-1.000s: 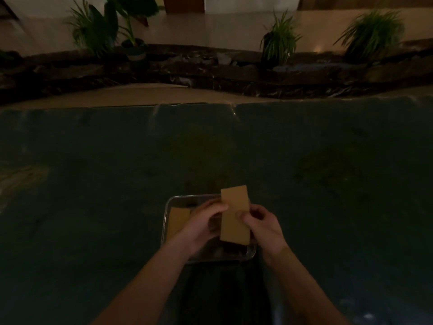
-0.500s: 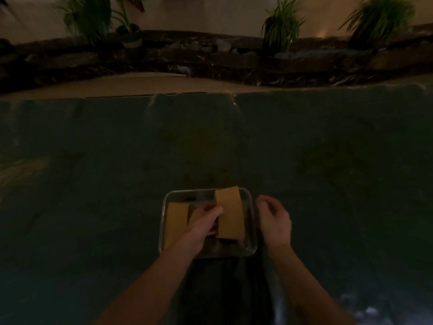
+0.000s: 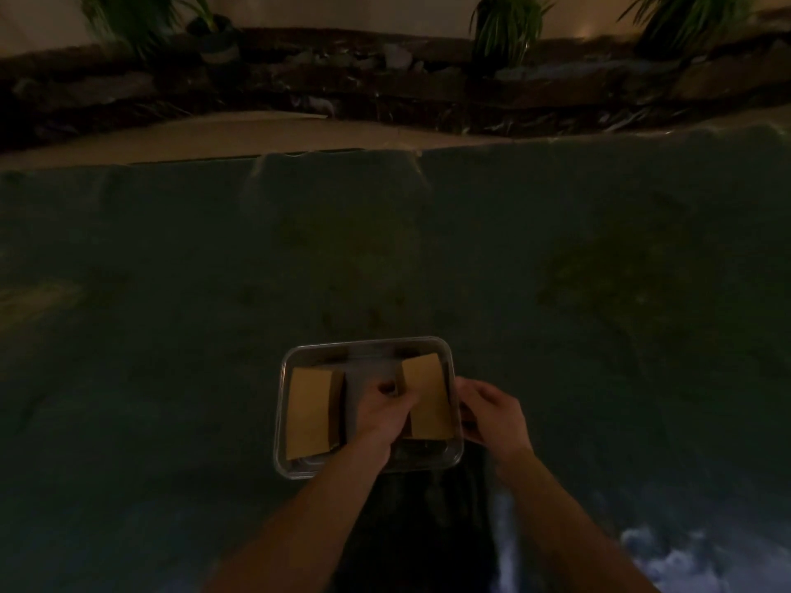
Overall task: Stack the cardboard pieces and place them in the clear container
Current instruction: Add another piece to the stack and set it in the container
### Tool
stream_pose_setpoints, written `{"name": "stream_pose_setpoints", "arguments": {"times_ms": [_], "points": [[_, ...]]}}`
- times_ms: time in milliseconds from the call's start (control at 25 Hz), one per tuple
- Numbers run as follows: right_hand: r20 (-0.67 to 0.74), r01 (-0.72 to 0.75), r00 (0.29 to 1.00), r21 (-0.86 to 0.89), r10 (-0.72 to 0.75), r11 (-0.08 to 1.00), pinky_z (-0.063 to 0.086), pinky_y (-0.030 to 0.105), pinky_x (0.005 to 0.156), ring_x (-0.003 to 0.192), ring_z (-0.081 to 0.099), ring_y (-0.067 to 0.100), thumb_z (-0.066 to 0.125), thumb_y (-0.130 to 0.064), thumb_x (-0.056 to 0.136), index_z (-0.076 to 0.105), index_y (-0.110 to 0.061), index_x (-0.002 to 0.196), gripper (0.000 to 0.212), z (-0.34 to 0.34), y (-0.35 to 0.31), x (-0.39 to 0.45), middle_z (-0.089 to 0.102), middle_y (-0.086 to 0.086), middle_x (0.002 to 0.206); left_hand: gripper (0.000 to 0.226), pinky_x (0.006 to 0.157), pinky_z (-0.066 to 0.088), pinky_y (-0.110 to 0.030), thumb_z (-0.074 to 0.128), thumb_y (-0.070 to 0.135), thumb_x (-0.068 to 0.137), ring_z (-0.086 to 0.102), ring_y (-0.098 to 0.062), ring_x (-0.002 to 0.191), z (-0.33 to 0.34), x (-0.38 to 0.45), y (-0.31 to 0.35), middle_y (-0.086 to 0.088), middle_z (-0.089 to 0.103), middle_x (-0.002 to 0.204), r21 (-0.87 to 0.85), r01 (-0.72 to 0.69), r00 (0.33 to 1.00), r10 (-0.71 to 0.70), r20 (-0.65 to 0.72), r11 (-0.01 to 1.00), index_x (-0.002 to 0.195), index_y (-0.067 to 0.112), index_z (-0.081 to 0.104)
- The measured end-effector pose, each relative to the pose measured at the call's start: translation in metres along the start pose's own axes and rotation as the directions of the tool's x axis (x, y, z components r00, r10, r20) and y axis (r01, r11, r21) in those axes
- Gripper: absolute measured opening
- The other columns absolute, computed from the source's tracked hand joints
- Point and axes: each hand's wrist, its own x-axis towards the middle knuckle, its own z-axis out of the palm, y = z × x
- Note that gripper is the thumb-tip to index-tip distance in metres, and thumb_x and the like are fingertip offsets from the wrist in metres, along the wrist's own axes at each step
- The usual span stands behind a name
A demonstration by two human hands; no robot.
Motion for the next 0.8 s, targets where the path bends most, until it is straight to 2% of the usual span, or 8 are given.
{"name": "stream_pose_setpoints", "arguments": {"times_ms": [80, 200, 240, 320, 440, 560, 680, 800], "points": [[0.008, 0.014, 1.000, -0.026, -0.014, 1.000, 0.058, 0.023, 0.057, 0.083, 0.073, 0.013, 0.072, -0.031, 0.089, 0.076, -0.029, 0.090, 0.005, 0.000, 0.001, 0.001, 0.078, -0.002, 0.089, 0.022, 0.087, 0.048, -0.036, 0.071, 0.030, 0.085, 0.054, -0.012, 0.093, 0.003, 0.000, -0.001, 0.007, 0.058, 0.104, 0.035, -0.021, 1.000, 0.021, 0.010, 0.999, 0.102, 0.033, 0.057], [0.021, 0.029, 0.999, -0.055, -0.028, 0.998, 0.057, 0.020, 0.055, 0.087, 0.072, 0.014, 0.071, -0.031, 0.089, 0.075, -0.030, 0.091, 0.004, -0.002, 0.000, 0.000, 0.075, -0.002, 0.095, 0.011, 0.065, 0.037, -0.021, 0.066, 0.031, 0.091, 0.048, -0.002, 0.081, 0.009, -0.002, -0.004, 0.013, 0.055, 0.094, 0.149, -0.093, 0.995, 0.099, -0.030, 0.984, 0.091, 0.036, 0.057], [0.027, 0.030, 0.999, -0.060, -0.029, 0.998, 0.058, 0.021, 0.056, 0.089, 0.072, 0.015, 0.071, -0.031, 0.090, 0.074, -0.030, 0.092, 0.004, -0.002, 0.001, 0.000, 0.075, -0.001, 0.096, 0.007, 0.066, 0.037, -0.021, 0.065, 0.032, 0.092, 0.050, -0.004, 0.084, 0.011, -0.002, -0.006, 0.012, 0.055, 0.096, 0.170, -0.106, 0.992, 0.115, -0.043, 0.980, 0.096, 0.033, 0.060], [0.028, 0.034, 0.999, -0.070, -0.032, 0.997, 0.060, 0.028, 0.063, 0.091, 0.072, 0.018, 0.070, -0.032, 0.090, 0.074, -0.029, 0.094, 0.006, -0.002, 0.001, 0.000, 0.075, 0.001, 0.098, 0.019, 0.072, 0.040, -0.024, 0.063, 0.033, 0.093, 0.051, -0.010, 0.091, 0.013, -0.002, -0.008, 0.008, 0.056, 0.100, 0.201, -0.117, 0.991, 0.128, -0.041, 0.973, 0.110, 0.024, 0.062], [0.031, 0.045, 0.999, -0.072, -0.043, 0.996, 0.059, 0.024, 0.059, 0.089, 0.072, 0.016, 0.070, -0.031, 0.090, 0.074, -0.029, 0.093, 0.005, -0.003, 0.000, 0.001, 0.075, 0.000, 0.097, 0.024, 0.078, 0.041, -0.026, 0.063, 0.033, 0.094, 0.053, -0.011, 0.095, 0.012, 0.002, -0.008, 0.007, 0.057, 0.102, 0.265, -0.152, 0.987, 0.162, -0.015, 0.952, 0.115, 0.021, 0.062], [0.024, 0.059, 0.998, -0.080, -0.058, 0.995, 0.059, 0.025, 0.060, 0.089, 0.072, 0.017, 0.070, -0.030, 0.090, 0.073, -0.028, 0.092, 0.004, -0.002, 0.003, 0.002, 0.075, 0.001, 0.096, 0.020, 0.083, 0.043, -0.026, 0.060, 0.030, 0.096, 0.055, -0.009, 0.093, 0.012, 0.002, -0.010, 0.005, 0.062, 0.106, 0.373, -0.215, 0.972, 0.236, -0.013, 0.903, 0.112, 0.019, 0.065], [0.004, 0.064, 0.998, -0.101, -0.064, 0.993, 0.061, 0.031, 0.064, 0.087, 0.073, 0.018, 0.071, -0.031, 0.090, 0.073, -0.028, 0.089, 0.004, 0.000, 0.005, 0.004, 0.075, 0.001, 0.094, 0.009, 0.070, 0.041, -0.017, 0.056, 0.028, 0.099, 0.056, -0.001, 0.080, 0.014, -0.001, -0.012, 0.004, 0.066, 0.101, 0.471, -0.257, 0.953, 0.301, -0.019, 0.844, 0.094, 0.025, 0.064], [0.007, 0.082, 0.997, -0.140, -0.081, 0.987, 0.062, 0.036, 0.071, 0.092, 0.071, 0.019, 0.068, -0.034, 0.091, 0.072, -0.029, 0.093, 0.006, 0.001, 0.006, 0.006, 0.074, 0.000, 0.098, 0.013, 0.076, 0.043, -0.020, 0.054, 0.028, 0.099, 0.062, -0.009, 0.091, 0.015, -0.004, -0.010, 0.003, 0.065, 0.103, 0.519, -0.272, 0.944, 0.330, -0.020, 0.811, 0.102, 0.022, 0.065]]}}
